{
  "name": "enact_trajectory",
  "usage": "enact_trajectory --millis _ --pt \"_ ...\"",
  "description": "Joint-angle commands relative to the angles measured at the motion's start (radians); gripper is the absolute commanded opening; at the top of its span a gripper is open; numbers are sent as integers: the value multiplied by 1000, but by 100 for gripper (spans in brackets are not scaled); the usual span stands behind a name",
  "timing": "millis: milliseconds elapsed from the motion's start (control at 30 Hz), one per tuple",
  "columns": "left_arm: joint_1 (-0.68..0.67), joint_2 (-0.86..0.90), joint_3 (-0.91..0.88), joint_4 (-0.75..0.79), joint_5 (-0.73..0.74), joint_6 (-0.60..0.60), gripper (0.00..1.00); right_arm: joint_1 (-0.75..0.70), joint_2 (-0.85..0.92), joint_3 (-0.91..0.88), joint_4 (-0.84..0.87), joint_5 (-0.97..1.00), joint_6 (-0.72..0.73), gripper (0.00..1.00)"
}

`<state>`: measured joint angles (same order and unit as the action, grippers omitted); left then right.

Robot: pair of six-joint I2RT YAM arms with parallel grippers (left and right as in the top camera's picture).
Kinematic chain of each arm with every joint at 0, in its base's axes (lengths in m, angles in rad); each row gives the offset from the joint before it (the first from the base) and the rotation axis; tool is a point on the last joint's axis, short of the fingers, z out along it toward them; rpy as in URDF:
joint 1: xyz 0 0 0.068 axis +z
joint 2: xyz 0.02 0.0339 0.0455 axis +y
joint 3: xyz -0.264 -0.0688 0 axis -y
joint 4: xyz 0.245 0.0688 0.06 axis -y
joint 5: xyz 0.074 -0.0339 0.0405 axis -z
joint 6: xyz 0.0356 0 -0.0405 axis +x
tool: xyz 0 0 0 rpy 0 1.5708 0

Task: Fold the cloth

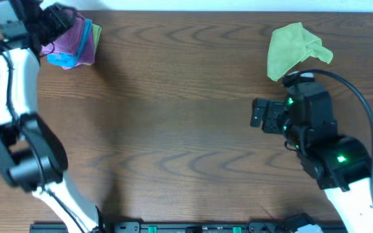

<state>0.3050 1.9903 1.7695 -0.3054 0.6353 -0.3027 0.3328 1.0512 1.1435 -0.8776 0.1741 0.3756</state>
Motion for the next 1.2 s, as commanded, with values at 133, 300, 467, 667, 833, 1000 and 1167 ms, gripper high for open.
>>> enact_trajectory --millis 133,300,467,667,833,1000,1167 --pt "-72 -211 11 -125 -32 183 95 -7 -51 55 -10 83 -17 99" --pt "-103 -252 11 -151 -33 183 95 -6 -50 55 -35 81 -17 99" --pt "-103 -249 11 -167 -33 183 96 -6 -50 55 -41 81 -17 99" --pt "-103 -249 11 -170 -34 183 96 -6 -50 55 -42 81 -17 99" --pt "-103 -249 11 -170 -113 230 95 -6 -50 55 -42 80 -17 99" --pt "-102 -250 11 -177 -220 230 95 -6 -50 55 -42 80 -17 99" --pt "-102 -286 11 -222 -271 229 95 -6 -50 55 -42 80 -17 99"
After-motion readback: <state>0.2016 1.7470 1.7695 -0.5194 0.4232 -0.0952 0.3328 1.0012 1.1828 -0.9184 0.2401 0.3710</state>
